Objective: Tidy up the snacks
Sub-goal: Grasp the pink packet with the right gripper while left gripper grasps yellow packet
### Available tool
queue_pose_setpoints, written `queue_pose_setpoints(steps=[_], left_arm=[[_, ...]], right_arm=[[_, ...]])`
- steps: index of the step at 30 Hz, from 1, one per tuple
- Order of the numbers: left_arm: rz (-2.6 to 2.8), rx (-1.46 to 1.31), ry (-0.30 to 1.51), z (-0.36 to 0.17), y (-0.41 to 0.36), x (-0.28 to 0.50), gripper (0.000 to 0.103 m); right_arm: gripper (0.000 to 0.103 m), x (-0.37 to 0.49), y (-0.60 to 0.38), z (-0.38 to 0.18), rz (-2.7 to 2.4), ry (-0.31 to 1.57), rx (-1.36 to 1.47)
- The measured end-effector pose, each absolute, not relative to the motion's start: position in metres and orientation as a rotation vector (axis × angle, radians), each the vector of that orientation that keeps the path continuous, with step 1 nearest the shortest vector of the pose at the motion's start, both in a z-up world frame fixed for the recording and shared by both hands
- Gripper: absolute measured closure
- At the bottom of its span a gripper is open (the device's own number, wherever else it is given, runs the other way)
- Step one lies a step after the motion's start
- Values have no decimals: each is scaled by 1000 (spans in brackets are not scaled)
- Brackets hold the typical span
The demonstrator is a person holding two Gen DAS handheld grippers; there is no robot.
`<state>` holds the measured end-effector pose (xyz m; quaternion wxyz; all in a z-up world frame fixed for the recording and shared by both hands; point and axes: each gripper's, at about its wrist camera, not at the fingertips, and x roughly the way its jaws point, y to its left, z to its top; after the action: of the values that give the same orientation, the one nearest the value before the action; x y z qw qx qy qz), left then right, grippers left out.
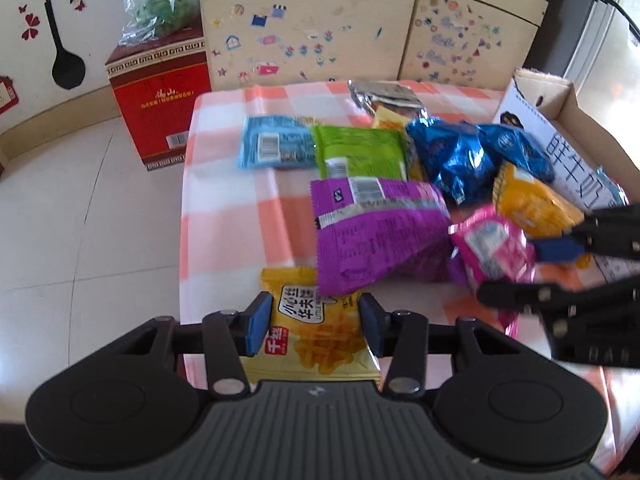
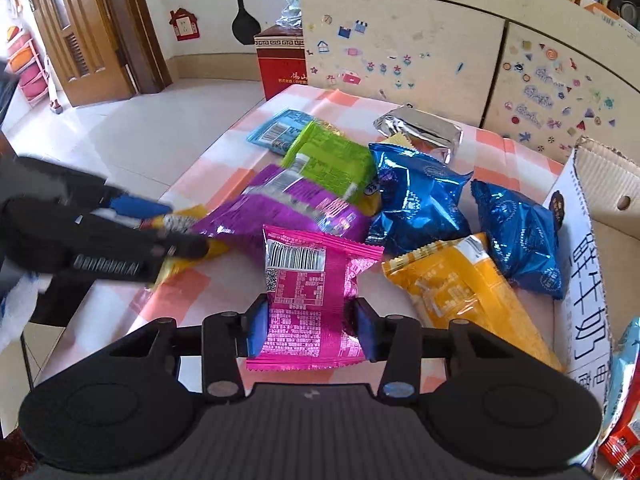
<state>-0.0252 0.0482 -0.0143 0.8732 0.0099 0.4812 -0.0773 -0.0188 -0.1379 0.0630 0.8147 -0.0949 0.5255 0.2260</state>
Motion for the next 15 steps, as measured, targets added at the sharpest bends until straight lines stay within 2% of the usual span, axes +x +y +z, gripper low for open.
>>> queue_pose_setpoints(steps=[2,6,7,11,13,15], left_arm=[[-169,16,1019,-18,48,-30,52],[-176,71,1046,-27,42,-32,23],[-172,89,1058,-31,40,-33,19],[-166,91,1037,-37,40,-32,13],[-181,99,1051,-40,37,-32,0],[-197,117,1059,-41,33,-32,0]], right_arm=[[52,-19,-138,63,481,1121,-202],[52,-20,-136,63,481,1123,-211],[52,-20,-136,63,482,1120,-212],[52,-20,-136,65,474,1114,-214],[52,-20,-137,65,472,1113,-212],[52,-21,-137,66,469,1111,-213]])
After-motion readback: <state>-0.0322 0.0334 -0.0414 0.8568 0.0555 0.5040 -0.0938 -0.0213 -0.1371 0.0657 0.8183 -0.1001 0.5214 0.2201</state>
